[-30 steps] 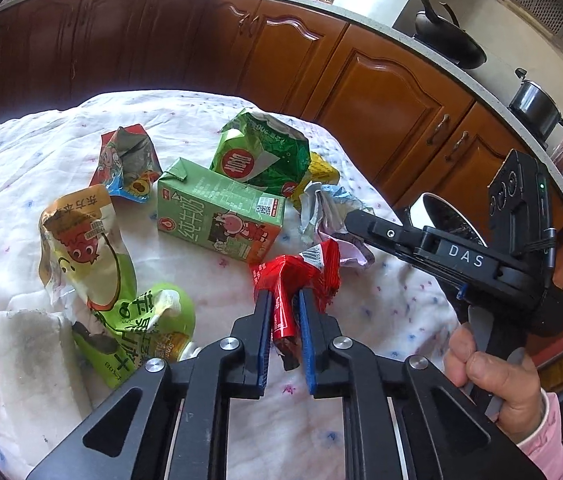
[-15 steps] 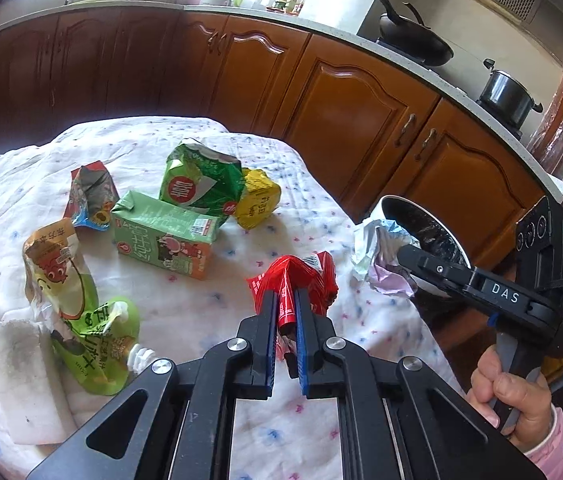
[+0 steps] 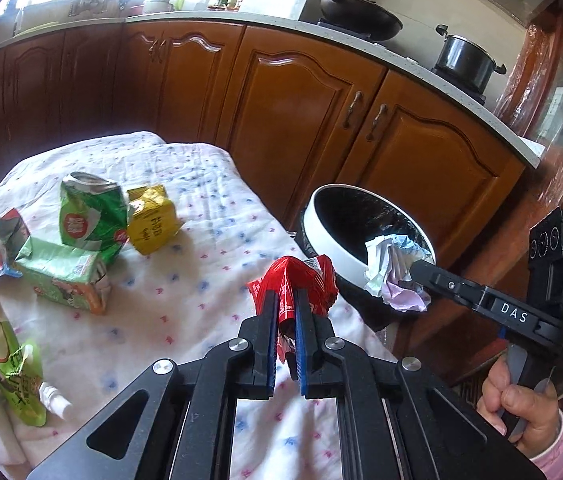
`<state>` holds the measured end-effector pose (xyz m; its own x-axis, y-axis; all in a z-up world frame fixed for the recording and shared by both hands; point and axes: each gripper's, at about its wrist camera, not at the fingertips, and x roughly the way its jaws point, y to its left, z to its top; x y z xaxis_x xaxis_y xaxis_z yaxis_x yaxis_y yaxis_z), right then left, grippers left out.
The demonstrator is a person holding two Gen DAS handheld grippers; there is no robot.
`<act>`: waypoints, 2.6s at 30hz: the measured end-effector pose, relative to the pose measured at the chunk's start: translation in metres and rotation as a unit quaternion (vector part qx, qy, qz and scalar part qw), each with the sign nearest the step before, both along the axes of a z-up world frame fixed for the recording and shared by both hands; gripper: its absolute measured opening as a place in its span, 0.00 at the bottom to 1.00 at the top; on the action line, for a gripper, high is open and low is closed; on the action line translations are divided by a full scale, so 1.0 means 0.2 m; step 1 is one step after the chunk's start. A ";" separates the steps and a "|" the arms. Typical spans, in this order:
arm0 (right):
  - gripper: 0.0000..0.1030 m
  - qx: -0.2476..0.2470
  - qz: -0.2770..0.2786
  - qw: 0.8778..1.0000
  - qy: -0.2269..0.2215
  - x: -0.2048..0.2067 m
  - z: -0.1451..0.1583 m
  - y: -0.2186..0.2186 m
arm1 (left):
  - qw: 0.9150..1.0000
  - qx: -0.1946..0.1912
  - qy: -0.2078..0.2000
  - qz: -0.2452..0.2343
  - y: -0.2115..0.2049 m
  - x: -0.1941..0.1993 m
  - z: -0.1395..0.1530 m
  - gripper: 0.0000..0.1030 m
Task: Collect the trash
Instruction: 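Carry the red packet and wrapper over the bin and open both tools, then move both open tools back over the table trash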
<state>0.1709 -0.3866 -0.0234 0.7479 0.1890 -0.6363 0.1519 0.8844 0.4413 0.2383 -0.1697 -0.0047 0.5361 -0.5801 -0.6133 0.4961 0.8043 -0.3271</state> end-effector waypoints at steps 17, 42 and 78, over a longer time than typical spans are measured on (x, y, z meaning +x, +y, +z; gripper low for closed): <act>0.15 -0.045 -0.055 0.997 0.013 0.02 0.05 -0.34 | 0.997 0.042 -0.034 -0.058 -0.52 0.27 0.06 0.06; 0.28 -0.072 -0.044 0.990 0.115 0.28 -0.07 -0.56 | 0.986 0.137 0.022 -0.090 -1.02 0.64 -0.11 0.38; 0.84 0.038 0.023 0.999 0.022 -0.03 -0.15 0.12 | 0.993 0.027 0.032 0.109 0.22 -0.15 -0.19 0.49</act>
